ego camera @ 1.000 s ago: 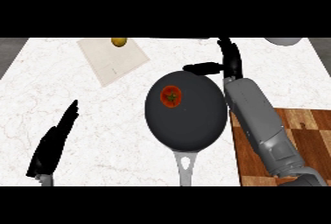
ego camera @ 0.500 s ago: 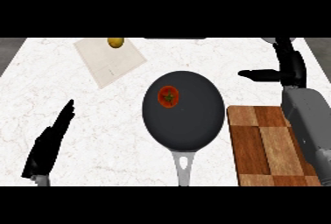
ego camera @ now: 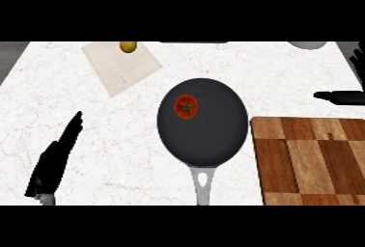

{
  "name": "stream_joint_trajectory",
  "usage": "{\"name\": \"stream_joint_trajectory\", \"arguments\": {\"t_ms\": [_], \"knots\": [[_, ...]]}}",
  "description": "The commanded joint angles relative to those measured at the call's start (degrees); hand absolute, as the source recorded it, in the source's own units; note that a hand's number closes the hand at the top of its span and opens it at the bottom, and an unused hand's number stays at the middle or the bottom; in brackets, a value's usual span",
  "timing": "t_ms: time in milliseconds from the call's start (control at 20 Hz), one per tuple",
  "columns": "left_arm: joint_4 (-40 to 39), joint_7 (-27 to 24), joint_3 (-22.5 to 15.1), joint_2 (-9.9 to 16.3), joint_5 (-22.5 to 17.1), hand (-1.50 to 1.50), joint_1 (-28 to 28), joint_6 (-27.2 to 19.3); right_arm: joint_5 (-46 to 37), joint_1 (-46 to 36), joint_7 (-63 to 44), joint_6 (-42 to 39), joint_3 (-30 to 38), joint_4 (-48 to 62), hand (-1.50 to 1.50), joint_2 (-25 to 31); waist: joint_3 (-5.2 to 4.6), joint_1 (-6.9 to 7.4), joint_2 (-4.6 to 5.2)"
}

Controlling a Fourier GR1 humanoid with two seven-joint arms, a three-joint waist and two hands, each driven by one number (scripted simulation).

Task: Pick the tomato from the cutting board and place it in the pan

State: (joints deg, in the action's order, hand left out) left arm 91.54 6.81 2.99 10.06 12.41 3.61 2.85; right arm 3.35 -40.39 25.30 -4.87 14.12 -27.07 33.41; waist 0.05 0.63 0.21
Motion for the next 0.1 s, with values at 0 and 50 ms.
{"name": "stream_joint_trajectory", "arguments": {"t_ms": [0,50], "knots": [[-1.37,-1.04,-1.07,-0.77,1.77,0.00,-0.82,-0.49,-1.21,-3.24,2.90,-4.56,0.66,6.27,-1.50,3.46,0.03,0.56,0.20],[0.95,1.86,-0.59,-0.86,0.79,0.00,-1.66,0.00,-0.83,-1.42,3.27,-4.28,1.05,4.99,-1.50,3.09,0.01,0.22,0.04]]}}
